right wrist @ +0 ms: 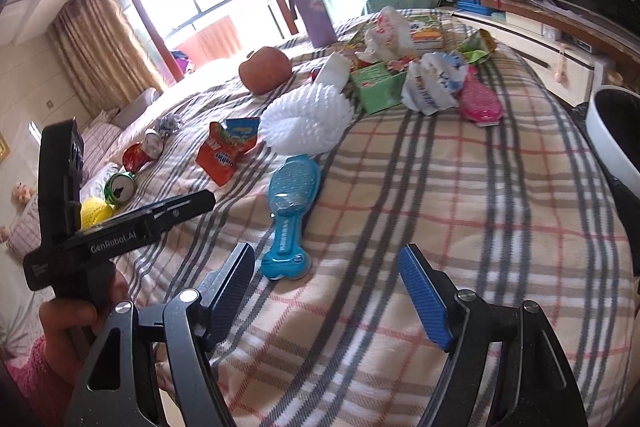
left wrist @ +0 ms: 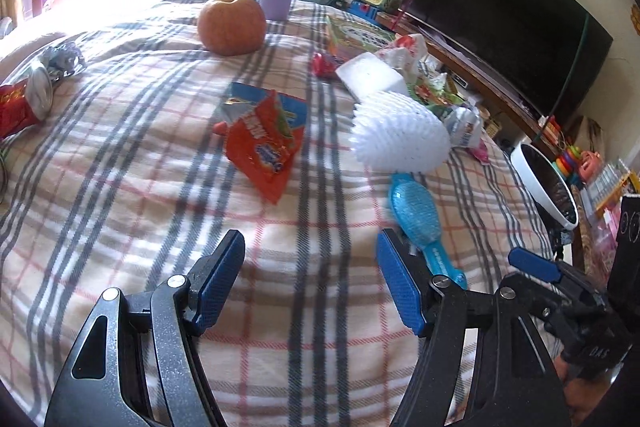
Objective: Collect trash
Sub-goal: 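Move both open tools back over the orange wrapper and blue hairbrush, then grasp the orange wrapper with the left tool while the right tool grasps the blue hairbrush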
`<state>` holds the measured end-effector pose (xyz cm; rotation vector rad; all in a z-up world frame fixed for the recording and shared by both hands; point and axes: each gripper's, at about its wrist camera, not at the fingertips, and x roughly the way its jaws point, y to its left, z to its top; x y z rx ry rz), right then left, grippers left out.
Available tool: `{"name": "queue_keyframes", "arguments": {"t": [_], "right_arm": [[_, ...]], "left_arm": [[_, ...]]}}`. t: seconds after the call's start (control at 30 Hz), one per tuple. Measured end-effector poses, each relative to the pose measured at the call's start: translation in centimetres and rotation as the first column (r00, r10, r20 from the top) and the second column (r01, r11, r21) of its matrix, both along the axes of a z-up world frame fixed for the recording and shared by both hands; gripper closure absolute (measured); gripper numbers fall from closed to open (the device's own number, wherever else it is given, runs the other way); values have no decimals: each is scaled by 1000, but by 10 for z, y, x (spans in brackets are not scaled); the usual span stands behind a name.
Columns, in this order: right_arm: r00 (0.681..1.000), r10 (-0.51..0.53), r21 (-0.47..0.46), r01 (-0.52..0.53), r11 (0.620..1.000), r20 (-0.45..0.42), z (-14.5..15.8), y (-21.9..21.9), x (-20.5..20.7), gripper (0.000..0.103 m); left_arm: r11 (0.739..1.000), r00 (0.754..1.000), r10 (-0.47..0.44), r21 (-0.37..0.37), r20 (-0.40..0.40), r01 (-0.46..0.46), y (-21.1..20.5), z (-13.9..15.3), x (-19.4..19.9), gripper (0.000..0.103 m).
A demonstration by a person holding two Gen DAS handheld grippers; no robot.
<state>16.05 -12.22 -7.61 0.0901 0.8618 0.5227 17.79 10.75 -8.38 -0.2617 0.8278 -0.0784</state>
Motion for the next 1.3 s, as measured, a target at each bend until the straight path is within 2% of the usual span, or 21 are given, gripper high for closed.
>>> {"name": "queue_keyframes", "arguments": {"t": [0.07, 0.23, 0.47, 0.53, 0.57, 0.6, 0.63, 0.73, 0.93, 1.3], "right_arm": [[1000, 13, -10, -13, 1000, -6, -3, 7, 3, 27], [999, 42, -43, -43, 998, -24, -10, 28, 12, 29], [996, 75, -114, -79, 990, -46, -20, 54, 27, 49], [997, 73, -146, -76, 986, -31, -21, 57, 27, 63], [997, 69, -152, -73, 986, -27, -21, 56, 26, 81], [997, 71, -146, -75, 986, -32, -22, 54, 26, 82], [997, 71, -131, -75, 988, -34, -22, 51, 26, 82], [997, 65, -99, -69, 993, -42, -20, 43, 23, 82], [998, 56, -54, -58, 997, -25, -8, 22, 12, 83], [997, -76, 6, 76, 997, 0, 3, -48, 4, 83]], "left_arm": [[1000, 1000, 7, -16, -5, -7, 8, -1, 5, 34], [1000, 1000, 29, 3, -13, -29, 25, -1, 24, 34], [999, 999, 32, 24, -21, -32, 34, -7, 67, 35], [1000, 999, 26, 6, -41, -26, 35, -15, 76, 51], [1000, 999, 21, 2, -49, -21, 35, -17, 79, 65], [1000, 999, 14, -1, -45, -14, 34, -17, 79, 81], [1000, 999, -6, -13, -39, 5, 33, -16, 78, 86], [1000, 1000, -19, 12, -17, 19, 26, -12, 72, 86], [999, 999, -49, -18, 2, 49, 12, -5, 48, 86], [985, 985, -161, -44, 61, 164, -41, 20, -1, 86]]}}
